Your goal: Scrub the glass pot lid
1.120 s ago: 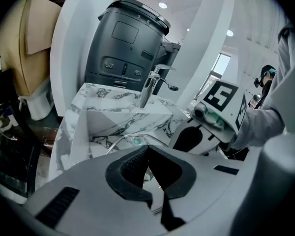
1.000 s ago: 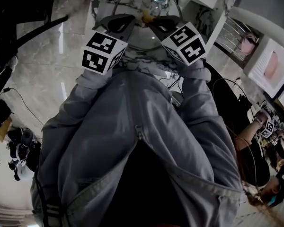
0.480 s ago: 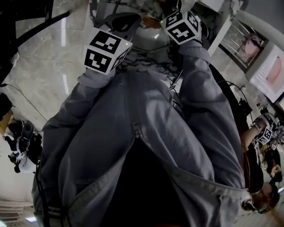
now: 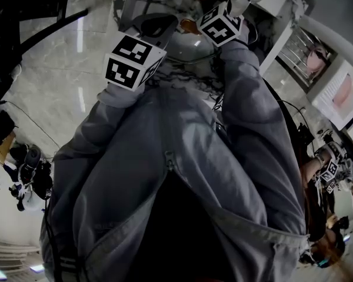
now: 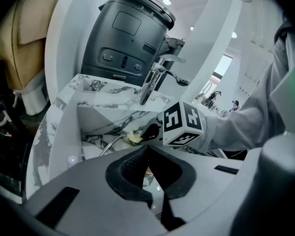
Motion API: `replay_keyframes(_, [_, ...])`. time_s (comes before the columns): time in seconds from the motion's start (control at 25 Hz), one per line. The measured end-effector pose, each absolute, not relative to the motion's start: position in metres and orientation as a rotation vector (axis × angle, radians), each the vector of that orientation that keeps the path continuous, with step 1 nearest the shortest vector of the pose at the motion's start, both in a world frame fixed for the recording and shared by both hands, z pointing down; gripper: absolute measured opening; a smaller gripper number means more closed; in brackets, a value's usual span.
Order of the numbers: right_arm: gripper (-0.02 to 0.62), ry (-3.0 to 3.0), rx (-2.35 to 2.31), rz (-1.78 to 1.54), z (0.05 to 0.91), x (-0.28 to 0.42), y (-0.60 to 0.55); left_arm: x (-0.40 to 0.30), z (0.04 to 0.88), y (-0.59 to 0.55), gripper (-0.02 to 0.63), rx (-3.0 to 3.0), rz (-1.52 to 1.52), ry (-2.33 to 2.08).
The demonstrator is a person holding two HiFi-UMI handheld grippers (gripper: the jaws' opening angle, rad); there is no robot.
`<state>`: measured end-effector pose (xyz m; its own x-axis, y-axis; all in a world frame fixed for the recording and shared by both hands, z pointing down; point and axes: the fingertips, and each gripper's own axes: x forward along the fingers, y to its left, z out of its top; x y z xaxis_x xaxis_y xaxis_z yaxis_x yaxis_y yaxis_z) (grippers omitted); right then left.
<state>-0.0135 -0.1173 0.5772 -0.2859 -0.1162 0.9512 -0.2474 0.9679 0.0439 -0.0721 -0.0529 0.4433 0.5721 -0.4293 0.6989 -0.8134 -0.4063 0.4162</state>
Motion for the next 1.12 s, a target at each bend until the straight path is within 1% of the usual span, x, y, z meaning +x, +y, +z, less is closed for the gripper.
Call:
replay_keyframes(0.28, [0.046, -1.851, 0.094, 0.169, 0.571, -0.021, -0.081, -0.071, 0.440, -0.043, 0.011, 2.050, 0.633, -0.981])
replay_keyframes(0.6, [0.046, -1.898, -0.013, 0.374, 0.537, -0.031, -0.042, -0.069, 0.435, -0.023, 0.011, 2.072, 0.631, -0.970])
replay_keyframes(0.72, [0.046, -1.884, -0.007, 0.288, 0.526, -0.031, -0.028, -0.070, 0.431, -0.011, 0.011, 2.079, 0.627, -0.971])
replay_keyframes(0.88, [0.046, -1.905, -0.011, 0.292, 0.511, -0.034, 0.002, -0.069, 0.427, 0.001, 0.011, 2.093, 0.620, -0.973])
replay_keyframes(1.12, [0.046, -1.872, -0.026, 0.269, 0.526, -0.030, 0.050, -0.066, 0.423, 0.019, 0.011, 2.102, 0.615, -0.973])
